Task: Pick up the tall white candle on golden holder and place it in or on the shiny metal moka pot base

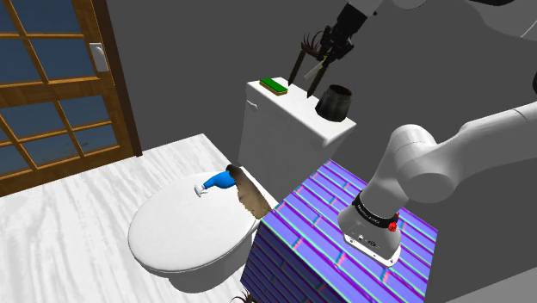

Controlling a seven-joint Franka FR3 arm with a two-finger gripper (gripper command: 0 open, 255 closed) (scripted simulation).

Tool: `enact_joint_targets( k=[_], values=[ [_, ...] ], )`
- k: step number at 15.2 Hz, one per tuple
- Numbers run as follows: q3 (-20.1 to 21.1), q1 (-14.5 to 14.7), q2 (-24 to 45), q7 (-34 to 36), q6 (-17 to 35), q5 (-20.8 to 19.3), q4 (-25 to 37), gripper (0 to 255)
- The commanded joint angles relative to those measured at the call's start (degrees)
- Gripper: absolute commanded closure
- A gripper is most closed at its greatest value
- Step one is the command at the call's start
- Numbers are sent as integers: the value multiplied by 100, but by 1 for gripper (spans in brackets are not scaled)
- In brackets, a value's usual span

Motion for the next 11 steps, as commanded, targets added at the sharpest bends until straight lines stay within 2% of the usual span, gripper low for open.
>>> enact_joint_targets(
  k=[1, 4, 11],
  values=[
    [39, 16, 13, 12, -144, 29, 154, 255],
    [72, 40, 44, 22, -285, 62, 325, 255],
    [-739, -29, 152, -892, -782, -176, 1058, 255]
  ],
)
